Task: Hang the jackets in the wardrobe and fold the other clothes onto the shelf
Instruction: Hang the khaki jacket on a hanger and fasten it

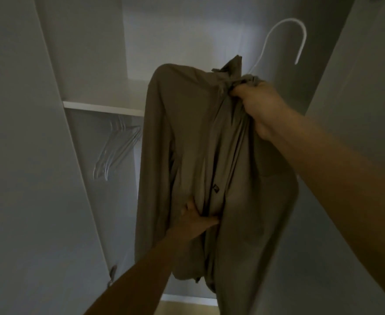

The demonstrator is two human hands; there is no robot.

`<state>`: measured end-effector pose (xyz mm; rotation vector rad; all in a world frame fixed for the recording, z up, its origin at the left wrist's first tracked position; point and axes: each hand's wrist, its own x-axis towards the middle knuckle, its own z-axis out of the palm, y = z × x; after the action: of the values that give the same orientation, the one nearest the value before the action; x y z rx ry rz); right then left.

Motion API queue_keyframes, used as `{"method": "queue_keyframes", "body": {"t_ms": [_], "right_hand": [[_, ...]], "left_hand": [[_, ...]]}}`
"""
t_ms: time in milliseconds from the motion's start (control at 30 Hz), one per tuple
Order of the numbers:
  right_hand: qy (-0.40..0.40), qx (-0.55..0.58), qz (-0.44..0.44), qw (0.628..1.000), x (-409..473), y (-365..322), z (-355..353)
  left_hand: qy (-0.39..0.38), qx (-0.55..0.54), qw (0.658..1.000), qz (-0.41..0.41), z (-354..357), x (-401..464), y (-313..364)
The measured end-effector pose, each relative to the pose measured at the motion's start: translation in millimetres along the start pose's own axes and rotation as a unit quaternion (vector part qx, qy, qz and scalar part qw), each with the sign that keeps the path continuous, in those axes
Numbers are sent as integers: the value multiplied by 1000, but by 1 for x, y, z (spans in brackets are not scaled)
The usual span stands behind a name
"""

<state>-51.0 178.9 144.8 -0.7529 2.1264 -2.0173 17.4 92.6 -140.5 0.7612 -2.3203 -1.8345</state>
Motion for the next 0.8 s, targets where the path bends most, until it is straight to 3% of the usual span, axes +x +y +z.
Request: {"method": "queue_keyframes", "body": {"t_ms": [133, 267, 367, 467, 533, 667, 800], "right_hand": [[41, -31, -17, 999, 0, 2, -16], [127, -80, -14, 988, 3, 16, -57], [147, -37, 38, 988, 3, 34, -87], [177, -25, 52, 983, 1, 52, -103], [181, -42, 43, 982, -5, 61, -106], [7, -66, 9, 998, -32, 69, -99], [-223, -65, 57, 971, -52, 70, -98]], "left_hand": [[92, -85, 992, 10, 7, 23, 4], [56, -49, 997, 28, -33, 22, -13], [17, -25, 999, 31, -61, 12, -7], [54, -1, 996, 66, -75, 8, 35], [23, -21, 992, 120, -77, -3, 79], [-49, -1, 977, 208, -66, -26, 168], [-61, -12, 975, 213, -56, -43, 228]]}}
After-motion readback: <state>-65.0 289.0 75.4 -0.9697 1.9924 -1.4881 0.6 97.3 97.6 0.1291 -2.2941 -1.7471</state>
